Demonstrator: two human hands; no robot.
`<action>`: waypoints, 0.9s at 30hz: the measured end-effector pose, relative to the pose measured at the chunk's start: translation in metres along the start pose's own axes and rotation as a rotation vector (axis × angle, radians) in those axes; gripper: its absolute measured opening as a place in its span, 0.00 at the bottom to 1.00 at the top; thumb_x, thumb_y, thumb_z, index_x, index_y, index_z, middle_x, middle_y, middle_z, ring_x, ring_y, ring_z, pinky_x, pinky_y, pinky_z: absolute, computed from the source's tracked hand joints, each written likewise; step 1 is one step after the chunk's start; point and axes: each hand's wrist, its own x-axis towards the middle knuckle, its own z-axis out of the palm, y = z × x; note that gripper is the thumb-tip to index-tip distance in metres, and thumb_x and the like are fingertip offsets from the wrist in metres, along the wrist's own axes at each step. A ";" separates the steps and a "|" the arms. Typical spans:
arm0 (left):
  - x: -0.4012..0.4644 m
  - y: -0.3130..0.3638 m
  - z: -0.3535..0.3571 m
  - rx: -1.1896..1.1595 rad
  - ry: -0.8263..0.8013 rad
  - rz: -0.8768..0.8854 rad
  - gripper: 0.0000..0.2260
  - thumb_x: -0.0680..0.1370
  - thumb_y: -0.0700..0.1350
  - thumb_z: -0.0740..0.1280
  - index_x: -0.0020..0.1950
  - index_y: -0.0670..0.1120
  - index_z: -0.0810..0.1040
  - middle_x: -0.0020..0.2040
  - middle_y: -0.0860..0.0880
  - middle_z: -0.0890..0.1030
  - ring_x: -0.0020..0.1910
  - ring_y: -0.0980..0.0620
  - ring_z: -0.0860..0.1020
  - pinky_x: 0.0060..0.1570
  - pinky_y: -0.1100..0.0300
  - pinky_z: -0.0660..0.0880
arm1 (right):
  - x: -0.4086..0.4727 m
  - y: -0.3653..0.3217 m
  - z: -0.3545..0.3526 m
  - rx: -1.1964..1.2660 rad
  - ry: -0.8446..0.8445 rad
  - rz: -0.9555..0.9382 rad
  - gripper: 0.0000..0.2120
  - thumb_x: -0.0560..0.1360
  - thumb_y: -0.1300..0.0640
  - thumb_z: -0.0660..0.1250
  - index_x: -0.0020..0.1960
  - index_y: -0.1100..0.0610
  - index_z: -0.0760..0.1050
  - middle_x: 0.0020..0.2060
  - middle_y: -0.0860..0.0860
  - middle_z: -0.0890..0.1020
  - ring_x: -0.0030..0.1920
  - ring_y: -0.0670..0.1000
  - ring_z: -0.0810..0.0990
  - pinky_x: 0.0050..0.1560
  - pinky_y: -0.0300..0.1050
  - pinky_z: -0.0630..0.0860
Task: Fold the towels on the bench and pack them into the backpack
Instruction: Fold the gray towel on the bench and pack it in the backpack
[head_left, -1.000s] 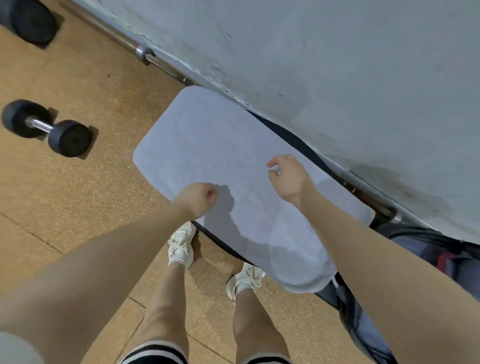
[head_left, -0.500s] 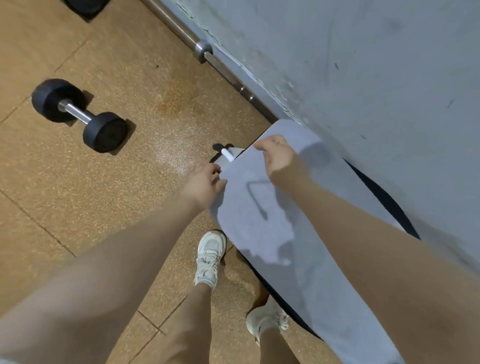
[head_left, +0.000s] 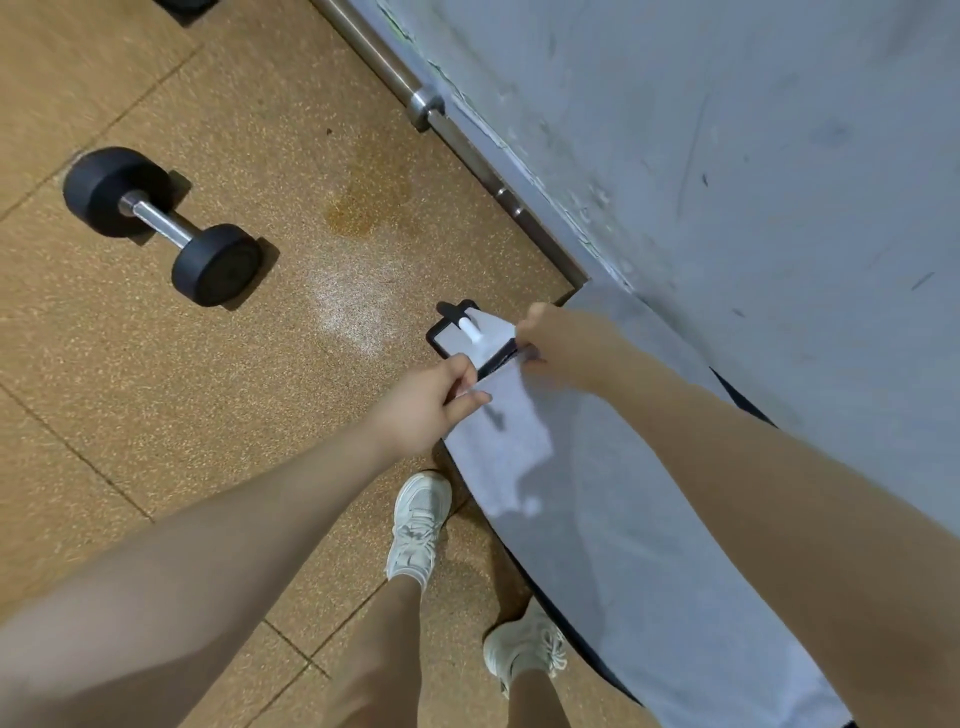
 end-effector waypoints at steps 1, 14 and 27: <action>-0.002 0.001 -0.002 -0.001 -0.011 0.007 0.08 0.78 0.48 0.64 0.45 0.46 0.67 0.30 0.54 0.67 0.28 0.58 0.66 0.29 0.67 0.62 | -0.002 0.010 -0.005 -0.068 -0.021 0.018 0.10 0.77 0.61 0.58 0.56 0.61 0.72 0.56 0.56 0.73 0.54 0.59 0.76 0.45 0.48 0.72; -0.026 0.004 -0.063 -0.080 0.174 -0.119 0.09 0.77 0.49 0.64 0.45 0.44 0.69 0.29 0.51 0.68 0.28 0.53 0.65 0.27 0.62 0.62 | -0.021 0.044 -0.064 0.182 0.543 0.418 0.11 0.74 0.66 0.58 0.52 0.63 0.77 0.51 0.61 0.75 0.50 0.62 0.75 0.45 0.47 0.68; -0.090 0.100 0.030 -0.048 -0.026 0.097 0.06 0.77 0.49 0.64 0.42 0.49 0.73 0.31 0.49 0.71 0.27 0.57 0.66 0.30 0.62 0.64 | -0.180 0.059 0.007 0.407 0.527 0.527 0.12 0.74 0.56 0.57 0.32 0.53 0.71 0.32 0.54 0.71 0.36 0.55 0.69 0.29 0.42 0.58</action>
